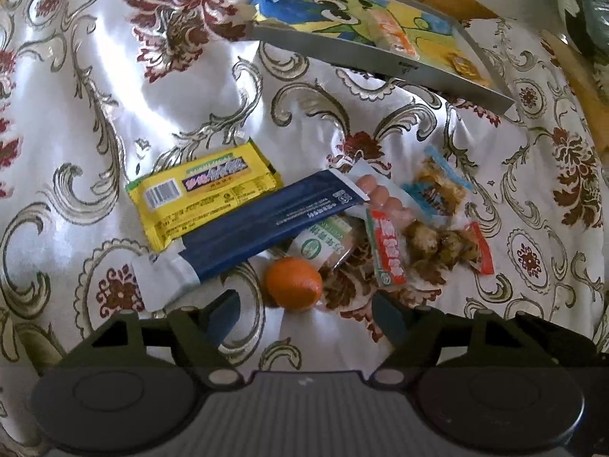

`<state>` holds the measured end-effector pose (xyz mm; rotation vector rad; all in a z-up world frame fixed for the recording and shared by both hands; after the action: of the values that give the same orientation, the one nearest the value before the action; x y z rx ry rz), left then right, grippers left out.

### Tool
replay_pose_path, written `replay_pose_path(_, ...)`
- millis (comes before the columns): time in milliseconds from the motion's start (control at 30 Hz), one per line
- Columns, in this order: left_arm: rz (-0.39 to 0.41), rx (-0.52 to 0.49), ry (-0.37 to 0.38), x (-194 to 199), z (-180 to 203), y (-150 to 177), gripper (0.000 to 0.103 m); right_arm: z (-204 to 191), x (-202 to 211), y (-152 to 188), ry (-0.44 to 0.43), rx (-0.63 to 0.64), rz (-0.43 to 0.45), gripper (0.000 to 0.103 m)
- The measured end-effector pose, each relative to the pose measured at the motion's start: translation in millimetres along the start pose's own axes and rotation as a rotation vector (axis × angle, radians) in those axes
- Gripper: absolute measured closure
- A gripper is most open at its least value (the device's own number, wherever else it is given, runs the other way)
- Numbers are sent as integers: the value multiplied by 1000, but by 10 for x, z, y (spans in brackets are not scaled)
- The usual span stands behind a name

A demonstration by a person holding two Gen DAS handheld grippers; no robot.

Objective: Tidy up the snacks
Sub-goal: 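Move both tools back over the remaining snack pile, then grasp the mandarin orange with the left gripper while the right grasps a meat packet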

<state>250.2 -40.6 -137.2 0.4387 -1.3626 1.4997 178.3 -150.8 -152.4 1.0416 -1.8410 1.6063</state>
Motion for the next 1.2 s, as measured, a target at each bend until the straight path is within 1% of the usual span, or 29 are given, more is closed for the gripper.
replay_pose_path(33,-1,-9,2,-10,9,-3,25,-6,0,3,-2,2,-1,18)
replay_pose_path(133,-12,-32,7,-61,31,-3,32,-25,0,15,-2,11,-3,22)
replay_pose_path(200,-24,-35,10,-106,31,3,42,-28,6,18,-2,12,-1,26)
replay_pose_path(233,-29,-30,10,-130,24,3,42,-27,8,20,-2,10,-1,27)
replay_pose_path(300,-27,-16,6,-152,7,5,45,-24,18,20,1,8,2,35)
replay_pose_path(333,-24,-7,5,-154,-4,2,46,-21,25,19,1,7,5,36)
replay_pose_path(433,-14,15,7,-145,-42,-11,50,-9,15,27,4,3,-2,37)
replay_pose_path(533,-10,35,-3,-148,-83,-16,56,23,-51,41,21,-5,-27,36)
replay_pose_path(600,-10,57,-9,-156,-114,-19,62,23,-69,33,23,-6,-26,36)
replay_pose_path(633,-8,67,-12,-159,-128,-19,63,16,-70,33,27,-1,-23,36)
replay_pose_path(767,-1,95,-8,-154,-145,-8,65,-88,-48,60,31,66,-11,38)
replay_pose_path(867,-1,83,-15,-146,-131,8,65,-143,-38,82,25,90,-15,39)
replay_pose_path(933,-2,66,-24,-145,-110,20,65,-137,-44,82,21,82,-18,39)
replay_pose_path(1033,-2,45,-32,-154,-82,26,65,-73,-79,67,9,31,-34,40)
replay_pose_path(1100,0,43,-34,-158,-77,26,65,-48,-80,65,16,14,-35,47)
replay_pose_path(1200,1,44,-35,-161,-74,22,66,-69,-72,78,45,46,-29,50)
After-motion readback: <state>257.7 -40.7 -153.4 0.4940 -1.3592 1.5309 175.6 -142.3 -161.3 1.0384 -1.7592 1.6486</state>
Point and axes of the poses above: each gripper's, at about its wrist camera, not at the fingertips, and x roughly against the way its jaws point, z to its right, y to its underside, the point moved 8 cm from there along -x, roughly the way its jaws point, and after that the axes turned 7 degrees about y, right-handed, at the moved point
